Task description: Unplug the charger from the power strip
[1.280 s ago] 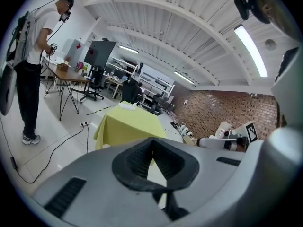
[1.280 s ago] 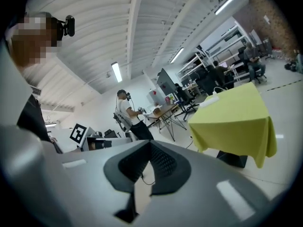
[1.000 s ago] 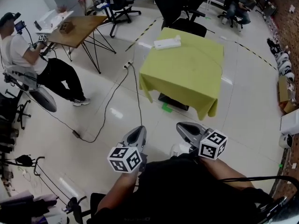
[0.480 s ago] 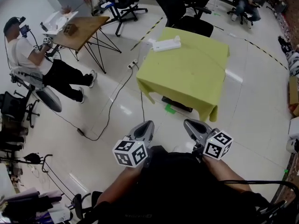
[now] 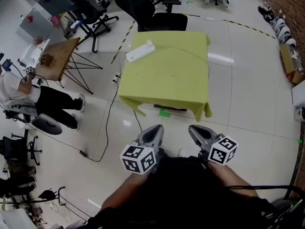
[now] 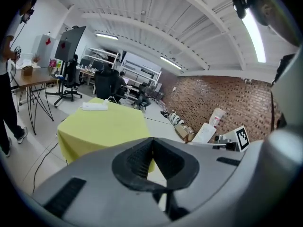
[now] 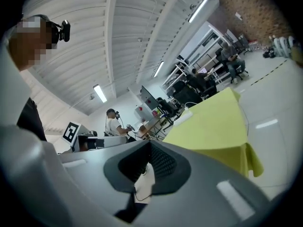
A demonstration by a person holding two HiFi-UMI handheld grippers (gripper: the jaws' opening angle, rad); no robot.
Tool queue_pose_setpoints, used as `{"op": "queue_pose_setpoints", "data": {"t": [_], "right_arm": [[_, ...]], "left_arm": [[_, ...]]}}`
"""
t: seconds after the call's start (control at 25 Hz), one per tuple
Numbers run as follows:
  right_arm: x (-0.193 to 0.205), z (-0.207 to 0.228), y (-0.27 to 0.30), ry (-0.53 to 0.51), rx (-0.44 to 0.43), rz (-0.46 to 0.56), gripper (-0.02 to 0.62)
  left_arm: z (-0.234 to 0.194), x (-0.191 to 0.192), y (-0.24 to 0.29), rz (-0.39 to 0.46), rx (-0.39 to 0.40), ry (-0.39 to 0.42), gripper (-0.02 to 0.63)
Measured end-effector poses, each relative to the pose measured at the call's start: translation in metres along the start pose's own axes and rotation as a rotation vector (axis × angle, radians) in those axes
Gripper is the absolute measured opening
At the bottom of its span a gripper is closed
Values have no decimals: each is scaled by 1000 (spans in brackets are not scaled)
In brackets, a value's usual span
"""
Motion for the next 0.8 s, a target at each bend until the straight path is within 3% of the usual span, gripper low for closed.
{"op": "queue_pose_setpoints", "data": {"t": [0.36, 0.6, 0.8], "right_arm": [[-23, -5, 61, -39, 69, 13, 2], [-48, -39, 145, -149, 58, 0, 2], [-50, -58, 204, -196, 84, -25, 2]], "left_arm": [[-72, -29, 16, 15, 50, -17, 5], [-155, -67, 5, 92, 40, -8, 5], [-219, -70, -9, 94, 39, -42, 5]]}}
Point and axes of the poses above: the fingertips, and each gripper's own axes: y forward along the fingers, z to its right, x out of its underside, the point moved 4 cm from there along -y, backward along the fingers, and after that the axes turned 8 degrees about y, right-handed, at the moved point
